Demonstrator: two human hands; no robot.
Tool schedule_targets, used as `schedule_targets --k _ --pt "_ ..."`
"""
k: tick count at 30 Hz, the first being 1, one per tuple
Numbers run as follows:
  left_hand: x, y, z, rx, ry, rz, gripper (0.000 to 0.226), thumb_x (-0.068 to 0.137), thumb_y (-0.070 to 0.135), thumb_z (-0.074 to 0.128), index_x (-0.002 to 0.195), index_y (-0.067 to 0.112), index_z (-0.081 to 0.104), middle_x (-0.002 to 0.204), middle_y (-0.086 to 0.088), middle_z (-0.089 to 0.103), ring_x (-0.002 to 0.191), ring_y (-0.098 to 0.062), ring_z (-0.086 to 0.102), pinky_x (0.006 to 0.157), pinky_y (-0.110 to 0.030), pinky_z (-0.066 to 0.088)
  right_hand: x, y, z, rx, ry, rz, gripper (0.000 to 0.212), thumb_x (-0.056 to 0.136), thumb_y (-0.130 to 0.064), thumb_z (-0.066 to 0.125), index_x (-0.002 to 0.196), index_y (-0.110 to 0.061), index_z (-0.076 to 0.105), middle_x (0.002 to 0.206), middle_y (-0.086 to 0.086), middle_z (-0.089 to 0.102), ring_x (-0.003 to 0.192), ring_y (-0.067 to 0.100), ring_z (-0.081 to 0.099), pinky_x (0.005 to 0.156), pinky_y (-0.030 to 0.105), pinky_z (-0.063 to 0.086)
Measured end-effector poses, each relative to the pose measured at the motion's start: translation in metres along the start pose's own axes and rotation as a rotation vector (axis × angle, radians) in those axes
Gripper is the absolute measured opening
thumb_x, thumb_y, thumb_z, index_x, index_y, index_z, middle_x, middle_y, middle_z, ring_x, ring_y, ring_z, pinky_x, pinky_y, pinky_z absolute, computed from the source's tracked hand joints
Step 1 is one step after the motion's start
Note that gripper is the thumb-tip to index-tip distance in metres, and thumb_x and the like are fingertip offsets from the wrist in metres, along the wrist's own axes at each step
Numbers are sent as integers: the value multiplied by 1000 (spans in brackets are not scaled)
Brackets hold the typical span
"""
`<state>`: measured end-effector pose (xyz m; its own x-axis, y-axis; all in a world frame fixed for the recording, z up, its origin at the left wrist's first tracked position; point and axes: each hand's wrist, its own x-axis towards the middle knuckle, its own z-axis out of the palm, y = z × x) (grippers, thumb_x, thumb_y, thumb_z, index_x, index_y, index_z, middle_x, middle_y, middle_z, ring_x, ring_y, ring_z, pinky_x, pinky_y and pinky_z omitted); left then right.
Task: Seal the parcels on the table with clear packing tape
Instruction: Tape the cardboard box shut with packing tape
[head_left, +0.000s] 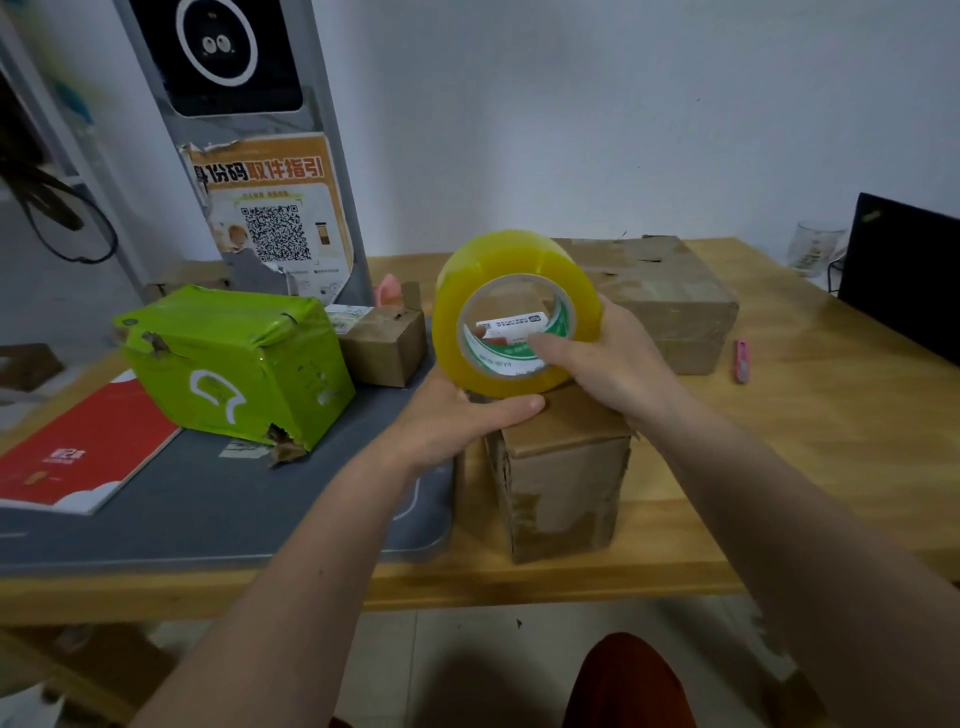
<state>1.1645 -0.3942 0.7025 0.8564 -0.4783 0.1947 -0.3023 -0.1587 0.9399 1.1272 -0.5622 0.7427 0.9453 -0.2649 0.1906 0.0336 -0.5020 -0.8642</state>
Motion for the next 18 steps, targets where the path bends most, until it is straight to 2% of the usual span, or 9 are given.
schedule_targets --k 2,4,5,7,9,12,15,16,18 --pt "2 -1 -1 50 -14 -27 83 72 33 86 144 27 43 134 20 55 118 10 52 85 -3 43 1 -2 -8 -82 14 -23 53 60 -54 59 103 -24 62 101 -3 68 93 20 64 84 46 54" --pt "3 0 -3 74 -19 -63 89 74 33 85 146 29 32 133 26 45 122 7 45 87 -2 41 2 -2 -17 -59 17 -29 52 60 -50 59 103 -21 63 99 0 69 91 21 65 82 48 55" --pt "3 0 -3 76 -23 -79 91 76 30 83 147 29 27 131 27 42 124 4 42 94 -6 40 2 -1 -22 4 28 -9 50 62 -44 63 106 -21 63 101 1 69 91 21 67 82 48 56" --pt "3 2 -4 84 -37 -109 99 78 29 82 153 25 17 130 26 39 133 -4 36 109 -22 36 2 6 -31 173 40 60 39 74 -26 69 111 -18 63 102 6 71 90 21 69 78 47 59" --pt "2 4 -3 87 -52 -118 103 78 28 81 154 23 12 128 28 40 136 -6 33 110 -25 33 3 13 -41 328 22 136 31 87 -9 66 117 -14 61 103 9 71 86 21 71 64 40 61" --pt "3 4 -2 91 -54 -124 112 70 39 80 155 22 8 141 24 39 138 -9 33 112 -28 31 7 22 -53 473 -50 221 33 92 -3 59 125 -8 57 108 15 71 84 24 73 55 36 59" --pt "2 5 -3 109 -65 -122 116 66 45 77 156 23 7 148 22 35 138 -10 32 114 -30 30 8 27 -54 598 -27 241 31 92 -3 59 122 -5 58 104 16 72 86 27 73 59 41 60" --pt "2 6 -4 118 -74 -130 114 68 43 77 156 23 7 149 21 35 138 -10 32 113 -26 31 6 28 -50 642 -5 237 31 91 -5 61 121 -6 58 105 15 72 89 27 73 63 43 60" --pt "2 13 -7 168 -104 -157 107 75 37 80 155 22 10 150 20 34 136 -8 34 101 -10 34 0 32 -40 775 15 238 37 85 -10 69 121 -7 60 108 13 73 96 27 72 74 44 60"
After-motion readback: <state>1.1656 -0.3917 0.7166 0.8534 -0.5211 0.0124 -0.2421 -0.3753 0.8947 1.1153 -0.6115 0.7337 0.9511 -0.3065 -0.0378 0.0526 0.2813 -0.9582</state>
